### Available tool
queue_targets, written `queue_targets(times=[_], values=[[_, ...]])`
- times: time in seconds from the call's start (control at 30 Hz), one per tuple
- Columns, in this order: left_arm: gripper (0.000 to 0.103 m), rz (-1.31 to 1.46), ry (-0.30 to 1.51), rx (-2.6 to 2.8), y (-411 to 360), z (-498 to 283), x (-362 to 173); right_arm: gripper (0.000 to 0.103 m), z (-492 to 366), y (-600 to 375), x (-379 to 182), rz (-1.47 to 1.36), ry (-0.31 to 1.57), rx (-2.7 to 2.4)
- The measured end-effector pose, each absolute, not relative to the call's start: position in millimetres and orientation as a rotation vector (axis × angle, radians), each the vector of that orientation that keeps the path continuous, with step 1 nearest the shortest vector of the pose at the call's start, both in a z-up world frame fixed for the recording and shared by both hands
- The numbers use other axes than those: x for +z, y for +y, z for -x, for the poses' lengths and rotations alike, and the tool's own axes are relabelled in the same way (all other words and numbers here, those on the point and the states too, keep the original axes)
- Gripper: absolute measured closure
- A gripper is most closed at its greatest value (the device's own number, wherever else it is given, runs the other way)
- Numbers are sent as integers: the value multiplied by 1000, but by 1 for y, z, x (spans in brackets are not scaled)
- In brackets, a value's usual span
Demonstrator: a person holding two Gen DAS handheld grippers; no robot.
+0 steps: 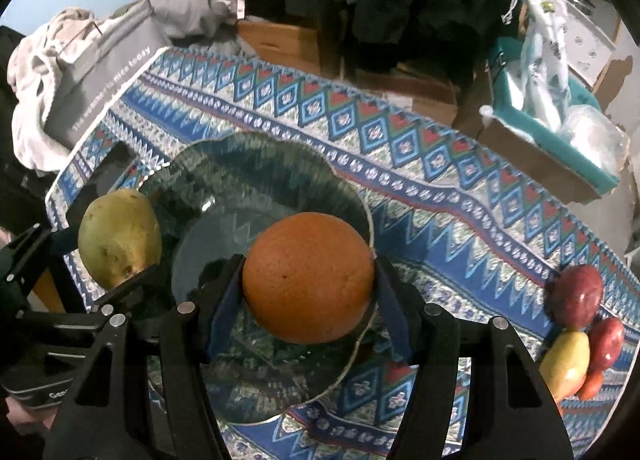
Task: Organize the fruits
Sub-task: 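Lower the green fruit onto the plate with the left tool while the right tool drops the orange beside it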
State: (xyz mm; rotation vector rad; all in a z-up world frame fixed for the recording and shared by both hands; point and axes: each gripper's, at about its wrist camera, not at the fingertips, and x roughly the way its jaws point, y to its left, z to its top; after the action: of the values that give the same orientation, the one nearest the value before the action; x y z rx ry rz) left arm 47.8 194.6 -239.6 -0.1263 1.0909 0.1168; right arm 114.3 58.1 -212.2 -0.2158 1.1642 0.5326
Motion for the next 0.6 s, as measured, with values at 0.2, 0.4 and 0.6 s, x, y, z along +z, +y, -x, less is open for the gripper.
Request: queue_targets(times=[0.2, 0.4, 0.6], values=[[20, 133, 1133, 123, 196, -49, -249, 39, -112, 64, -222, 233, 1198, 550], [20, 143, 1193, 129, 196, -52, -264, 39, -114, 62, -235, 208, 1252, 544], [20, 162, 1276, 142, 198, -52, -282, 38, -114, 59, -242, 197, 1273, 539]])
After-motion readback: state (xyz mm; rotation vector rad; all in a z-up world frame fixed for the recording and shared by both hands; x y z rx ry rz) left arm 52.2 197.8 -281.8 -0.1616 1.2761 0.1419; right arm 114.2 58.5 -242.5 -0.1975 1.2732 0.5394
